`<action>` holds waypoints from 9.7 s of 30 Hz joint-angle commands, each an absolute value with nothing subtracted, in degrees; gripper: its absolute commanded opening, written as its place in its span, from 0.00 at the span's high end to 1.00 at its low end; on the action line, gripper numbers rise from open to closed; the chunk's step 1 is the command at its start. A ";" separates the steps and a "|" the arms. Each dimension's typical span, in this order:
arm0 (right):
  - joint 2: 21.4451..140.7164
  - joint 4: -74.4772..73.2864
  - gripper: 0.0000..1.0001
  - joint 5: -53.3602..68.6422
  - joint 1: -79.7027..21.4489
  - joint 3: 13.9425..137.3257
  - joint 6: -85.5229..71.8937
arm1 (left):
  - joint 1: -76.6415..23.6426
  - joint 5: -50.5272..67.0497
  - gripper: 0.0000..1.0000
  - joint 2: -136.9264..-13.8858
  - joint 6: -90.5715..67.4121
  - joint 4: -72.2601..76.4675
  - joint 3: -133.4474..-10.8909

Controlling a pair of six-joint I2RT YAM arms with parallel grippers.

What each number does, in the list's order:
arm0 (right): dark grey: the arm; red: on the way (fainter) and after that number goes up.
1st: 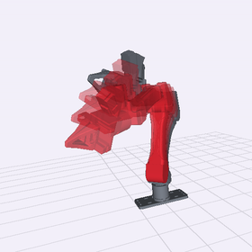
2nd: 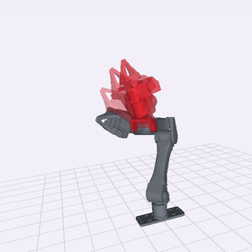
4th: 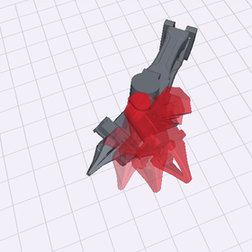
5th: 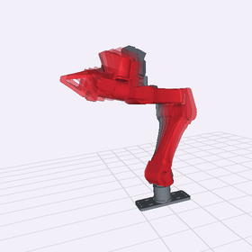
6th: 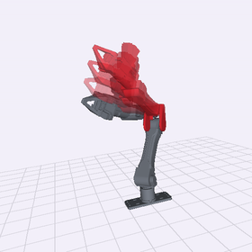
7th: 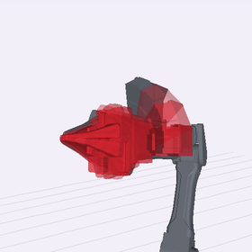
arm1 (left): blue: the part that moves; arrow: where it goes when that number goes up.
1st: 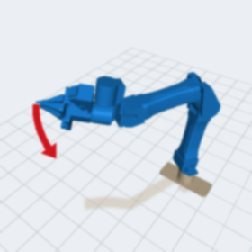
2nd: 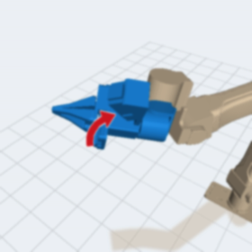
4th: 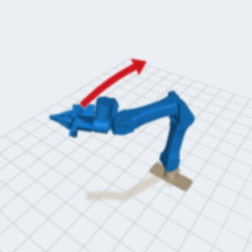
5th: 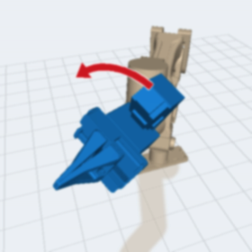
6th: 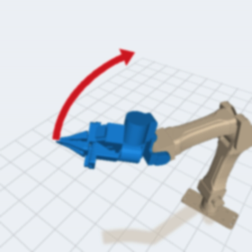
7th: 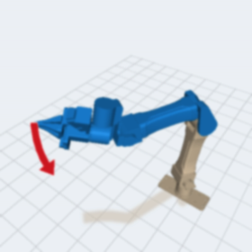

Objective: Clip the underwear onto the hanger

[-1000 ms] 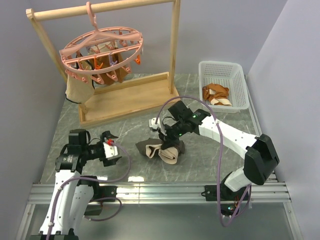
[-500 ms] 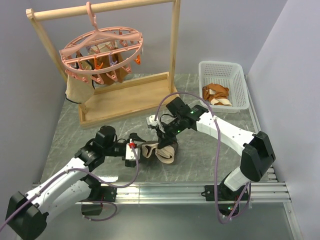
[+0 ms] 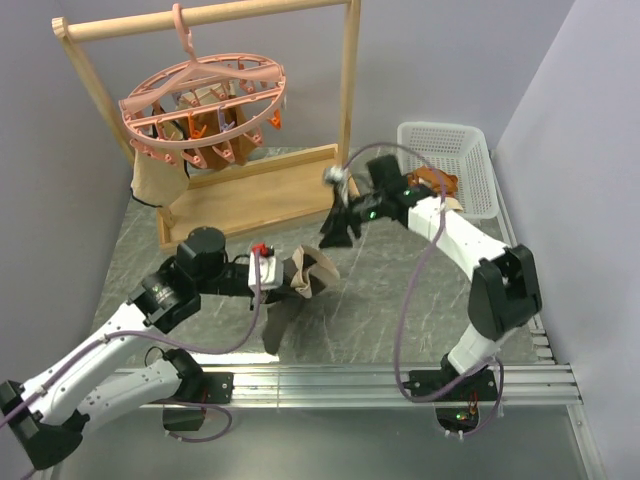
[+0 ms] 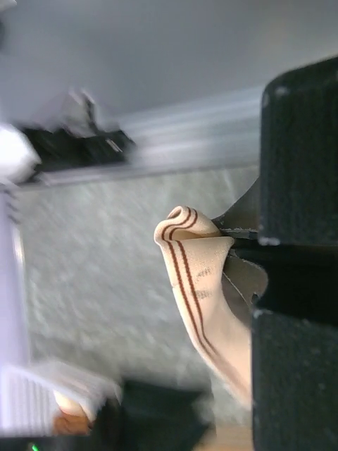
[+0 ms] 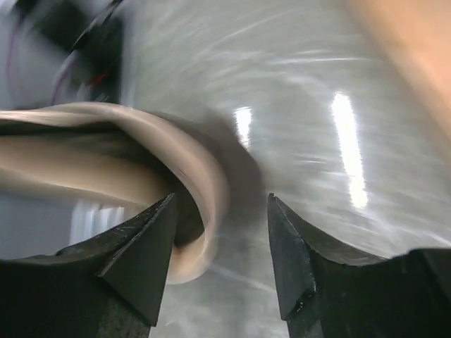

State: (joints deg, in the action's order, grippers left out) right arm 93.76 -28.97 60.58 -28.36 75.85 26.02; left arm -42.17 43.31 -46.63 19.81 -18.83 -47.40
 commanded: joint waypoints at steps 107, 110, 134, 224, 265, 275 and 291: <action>87.10 -35.68 1.00 33.13 -8.70 65.74 11.60 | -20.83 30.15 0.48 -107.31 -27.24 9.31 -58.79; 87.36 -36.12 1.00 33.31 -8.35 66.27 11.78 | -21.53 30.93 0.48 -109.94 -28.65 10.89 -59.77; 64.17 -34.62 1.00 46.40 -0.26 65.05 16.33 | -21.53 26.36 1.00 -61.28 -5.55 -16.04 -53.26; 91.30 20.99 0.06 28.92 -45.43 77.25 3.00 | 29.97 25.76 0.22 -52.37 -42.82 -25.23 -76.02; 119.96 41.49 0.40 21.45 -54.14 105.20 -7.74 | 26.11 32.43 0.76 -70.05 -39.20 -0.44 -71.63; 122.08 39.91 0.45 22.32 -54.23 108.72 -8.09 | 22.68 36.21 0.96 -68.56 -35.87 -3.42 -71.81; 117.43 40.34 0.52 22.94 -54.23 101.17 -6.85 | 20.83 41.22 0.98 -61.26 -27.34 -14.75 -72.42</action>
